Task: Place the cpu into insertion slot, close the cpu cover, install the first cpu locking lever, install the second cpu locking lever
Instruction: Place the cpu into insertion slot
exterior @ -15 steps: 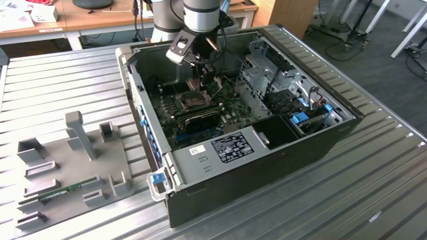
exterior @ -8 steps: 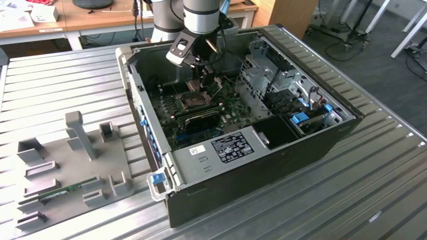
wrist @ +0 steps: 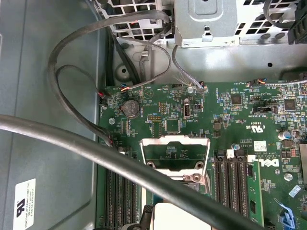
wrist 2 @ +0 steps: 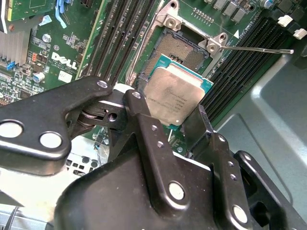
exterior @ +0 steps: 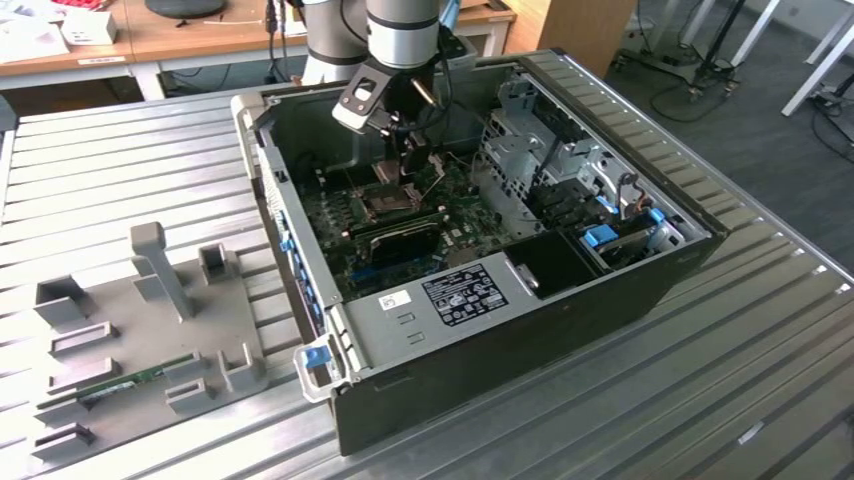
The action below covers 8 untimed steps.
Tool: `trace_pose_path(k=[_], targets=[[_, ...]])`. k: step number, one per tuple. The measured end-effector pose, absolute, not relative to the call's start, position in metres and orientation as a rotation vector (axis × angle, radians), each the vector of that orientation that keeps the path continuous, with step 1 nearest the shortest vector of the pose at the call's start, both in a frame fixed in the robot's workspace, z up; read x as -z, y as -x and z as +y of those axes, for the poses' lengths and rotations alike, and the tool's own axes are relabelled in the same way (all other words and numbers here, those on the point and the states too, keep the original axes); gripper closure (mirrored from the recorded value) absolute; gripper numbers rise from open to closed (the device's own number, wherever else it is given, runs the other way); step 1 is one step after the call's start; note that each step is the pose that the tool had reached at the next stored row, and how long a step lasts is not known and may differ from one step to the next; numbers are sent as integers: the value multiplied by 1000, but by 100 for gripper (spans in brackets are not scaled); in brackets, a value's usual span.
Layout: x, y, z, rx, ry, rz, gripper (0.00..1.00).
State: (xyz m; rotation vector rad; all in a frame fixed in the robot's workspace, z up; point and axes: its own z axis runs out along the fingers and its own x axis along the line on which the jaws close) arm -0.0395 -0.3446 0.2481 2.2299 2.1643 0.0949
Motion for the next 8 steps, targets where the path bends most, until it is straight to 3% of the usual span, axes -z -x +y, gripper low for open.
trace_pose_path(k=[8], targets=[[-247, 39, -345, -96, -2230, 2164, 46]])
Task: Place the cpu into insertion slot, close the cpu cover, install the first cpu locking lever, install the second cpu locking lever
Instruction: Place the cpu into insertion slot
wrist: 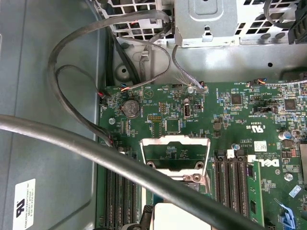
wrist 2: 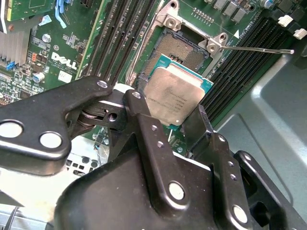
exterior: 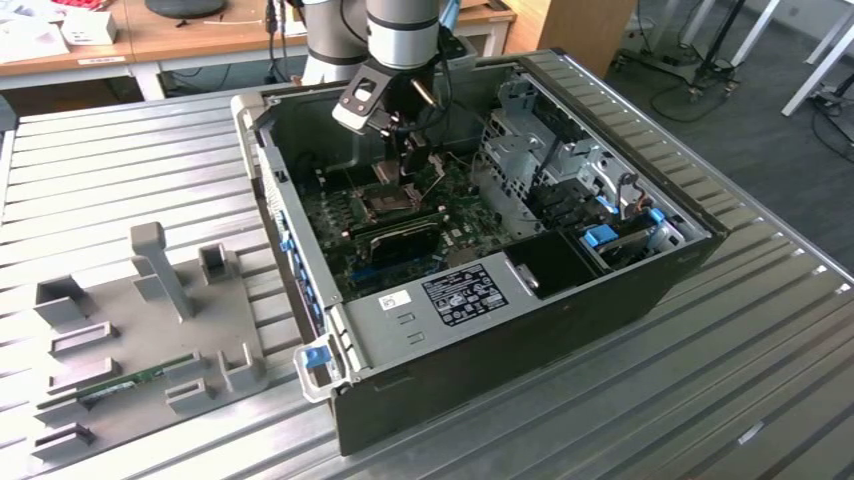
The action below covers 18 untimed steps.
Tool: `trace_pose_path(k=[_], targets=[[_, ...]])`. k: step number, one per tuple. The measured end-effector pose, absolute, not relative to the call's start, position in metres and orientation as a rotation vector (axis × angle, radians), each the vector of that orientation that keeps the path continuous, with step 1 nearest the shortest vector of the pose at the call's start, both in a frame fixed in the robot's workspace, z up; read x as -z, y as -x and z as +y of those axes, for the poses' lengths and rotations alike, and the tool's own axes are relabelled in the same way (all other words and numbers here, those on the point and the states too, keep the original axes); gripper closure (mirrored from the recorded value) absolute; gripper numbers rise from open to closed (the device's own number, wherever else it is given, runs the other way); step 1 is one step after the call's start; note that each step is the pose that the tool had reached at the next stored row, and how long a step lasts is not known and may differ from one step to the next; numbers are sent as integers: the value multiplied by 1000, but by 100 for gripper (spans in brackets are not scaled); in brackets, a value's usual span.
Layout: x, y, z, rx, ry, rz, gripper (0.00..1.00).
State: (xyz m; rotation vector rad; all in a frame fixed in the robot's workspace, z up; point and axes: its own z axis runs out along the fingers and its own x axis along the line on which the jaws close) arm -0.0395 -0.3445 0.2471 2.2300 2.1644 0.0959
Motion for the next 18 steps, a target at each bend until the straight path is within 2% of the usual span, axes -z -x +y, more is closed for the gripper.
trace_pose_path(k=[18], targets=[[-233, 44, -343, -95, -2228, 2167, 46]])
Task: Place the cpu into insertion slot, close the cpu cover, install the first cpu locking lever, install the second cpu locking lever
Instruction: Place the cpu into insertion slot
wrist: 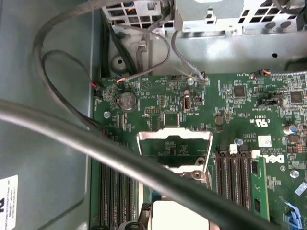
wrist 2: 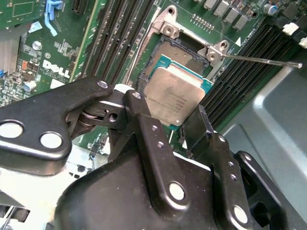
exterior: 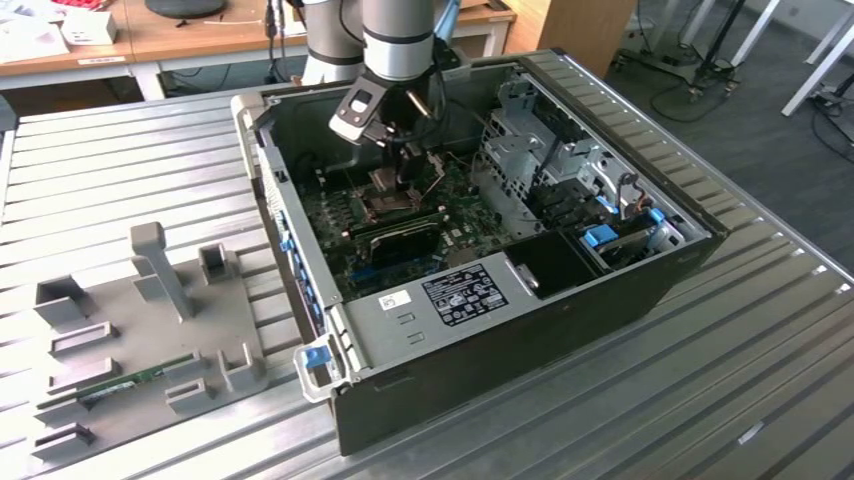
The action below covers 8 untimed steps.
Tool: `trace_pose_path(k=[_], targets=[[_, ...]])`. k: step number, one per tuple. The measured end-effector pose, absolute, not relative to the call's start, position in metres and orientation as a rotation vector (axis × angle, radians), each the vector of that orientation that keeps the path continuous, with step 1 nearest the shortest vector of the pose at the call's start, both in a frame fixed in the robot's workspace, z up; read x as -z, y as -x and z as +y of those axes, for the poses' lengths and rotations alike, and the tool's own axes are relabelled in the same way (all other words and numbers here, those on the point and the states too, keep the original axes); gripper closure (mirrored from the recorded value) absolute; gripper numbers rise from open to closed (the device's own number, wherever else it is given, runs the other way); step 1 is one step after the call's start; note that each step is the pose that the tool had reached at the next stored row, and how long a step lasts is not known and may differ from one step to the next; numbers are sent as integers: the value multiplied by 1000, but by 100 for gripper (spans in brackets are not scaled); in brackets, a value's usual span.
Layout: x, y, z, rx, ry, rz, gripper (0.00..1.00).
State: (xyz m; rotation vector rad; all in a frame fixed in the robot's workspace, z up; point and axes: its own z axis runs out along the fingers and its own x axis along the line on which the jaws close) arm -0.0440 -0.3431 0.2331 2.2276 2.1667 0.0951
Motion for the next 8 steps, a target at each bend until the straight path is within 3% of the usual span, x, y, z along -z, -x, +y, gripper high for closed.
trace_pose_path(k=[8], targets=[[-229, 45, -341, -94, -2226, 2168, 46]])
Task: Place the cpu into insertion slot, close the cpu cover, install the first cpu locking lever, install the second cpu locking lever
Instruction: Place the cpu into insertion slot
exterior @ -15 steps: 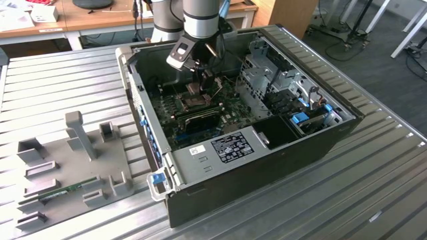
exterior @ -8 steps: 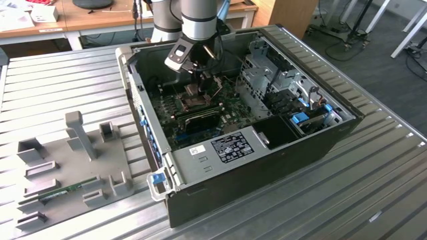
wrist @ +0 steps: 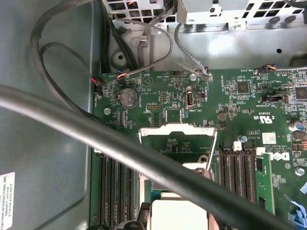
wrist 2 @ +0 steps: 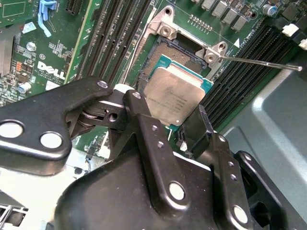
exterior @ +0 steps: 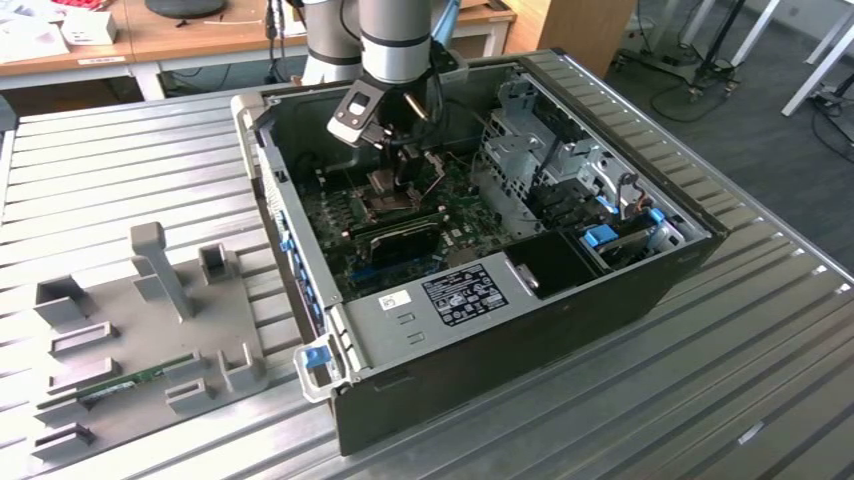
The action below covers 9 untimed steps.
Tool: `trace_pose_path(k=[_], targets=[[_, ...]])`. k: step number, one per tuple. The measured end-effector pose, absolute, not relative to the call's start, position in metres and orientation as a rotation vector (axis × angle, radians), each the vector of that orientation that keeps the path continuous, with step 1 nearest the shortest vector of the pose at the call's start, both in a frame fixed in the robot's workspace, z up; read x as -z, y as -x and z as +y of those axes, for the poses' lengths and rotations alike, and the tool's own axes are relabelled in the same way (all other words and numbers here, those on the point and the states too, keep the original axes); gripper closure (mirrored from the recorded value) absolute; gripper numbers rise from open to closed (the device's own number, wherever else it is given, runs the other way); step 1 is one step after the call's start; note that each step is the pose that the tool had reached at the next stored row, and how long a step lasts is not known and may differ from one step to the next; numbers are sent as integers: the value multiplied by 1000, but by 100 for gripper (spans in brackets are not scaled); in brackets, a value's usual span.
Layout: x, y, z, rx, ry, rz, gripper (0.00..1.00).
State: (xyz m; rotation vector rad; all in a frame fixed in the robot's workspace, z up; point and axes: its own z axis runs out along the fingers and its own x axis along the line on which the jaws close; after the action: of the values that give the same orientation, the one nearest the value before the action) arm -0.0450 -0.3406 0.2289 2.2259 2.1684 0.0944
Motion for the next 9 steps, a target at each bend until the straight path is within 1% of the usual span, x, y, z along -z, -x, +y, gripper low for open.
trace_pose_path(k=[9], targets=[[-224, 45, -341, -92, -2223, 2173, 46]])
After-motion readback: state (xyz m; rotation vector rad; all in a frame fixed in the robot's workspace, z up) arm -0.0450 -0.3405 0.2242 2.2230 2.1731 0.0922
